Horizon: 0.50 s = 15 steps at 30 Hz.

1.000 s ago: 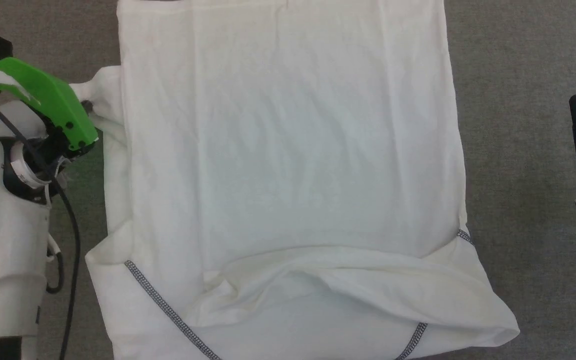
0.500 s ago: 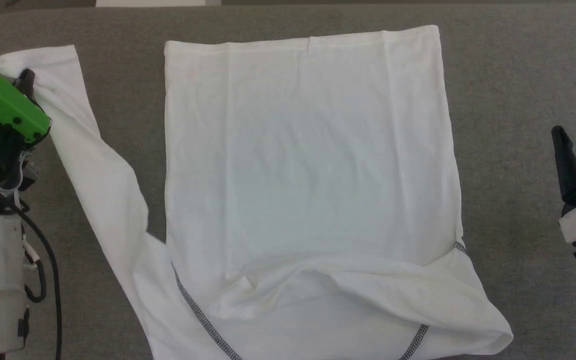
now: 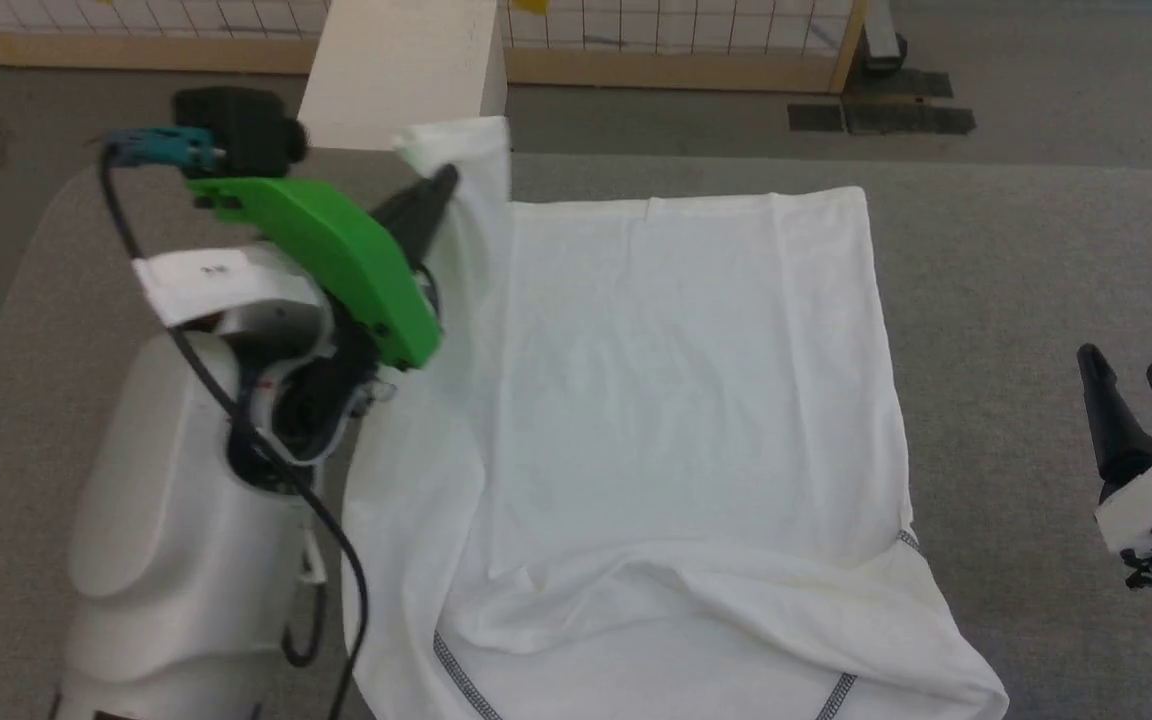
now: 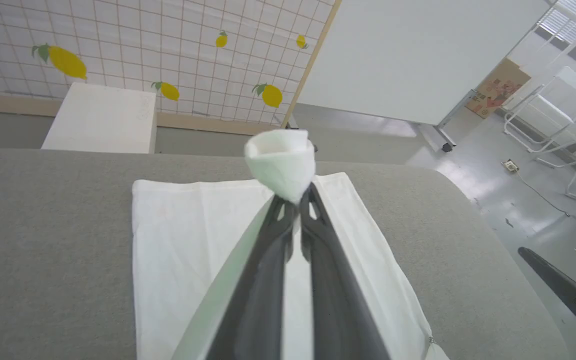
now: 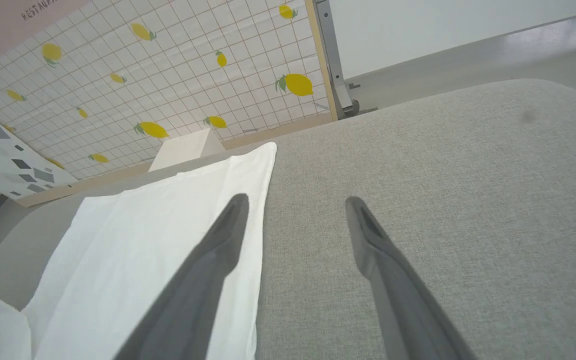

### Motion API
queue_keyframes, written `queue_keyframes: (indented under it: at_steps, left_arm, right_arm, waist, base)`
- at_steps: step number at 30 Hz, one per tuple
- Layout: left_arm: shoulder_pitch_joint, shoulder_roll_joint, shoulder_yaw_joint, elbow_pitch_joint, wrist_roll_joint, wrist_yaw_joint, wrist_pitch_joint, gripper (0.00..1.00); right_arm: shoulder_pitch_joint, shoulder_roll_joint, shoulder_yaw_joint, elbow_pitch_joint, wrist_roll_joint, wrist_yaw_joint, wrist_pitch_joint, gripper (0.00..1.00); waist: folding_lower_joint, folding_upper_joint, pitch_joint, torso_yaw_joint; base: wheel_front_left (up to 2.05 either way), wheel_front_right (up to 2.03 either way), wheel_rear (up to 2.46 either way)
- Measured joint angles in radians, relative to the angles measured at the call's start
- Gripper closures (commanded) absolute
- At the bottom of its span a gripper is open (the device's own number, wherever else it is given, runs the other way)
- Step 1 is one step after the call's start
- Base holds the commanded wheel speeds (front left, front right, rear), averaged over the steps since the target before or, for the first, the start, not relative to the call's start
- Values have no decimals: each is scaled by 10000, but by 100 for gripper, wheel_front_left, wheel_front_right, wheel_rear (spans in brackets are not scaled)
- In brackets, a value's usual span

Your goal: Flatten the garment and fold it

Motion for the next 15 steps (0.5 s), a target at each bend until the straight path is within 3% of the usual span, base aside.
queue_keyframes:
  at_steps: [8, 13, 15]
  left_arm:
    - [643, -1390, -2284, 161, -472, -857, 573, 100]
    - [1077, -1705, -3434, 903, -803, -986, 418, 100]
    - [1141, -1778, -4391, 1670, -1003, -970, 6, 100]
  right_arm:
    - [321, 71, -38, 236, -86, 0, 4, 0]
    - [336, 119, -31, 309, -92, 0, 12, 0]
    - [337, 138, 4, 366, -90, 0, 13, 0]
  waist:
    - [0, 0, -722, 23]
    - [0, 0, -830, -207]
    - [0, 0, -763, -464]
  base:
    - [0, 0, 0]
    - [0, 0, 0]
    - [0, 0, 0]
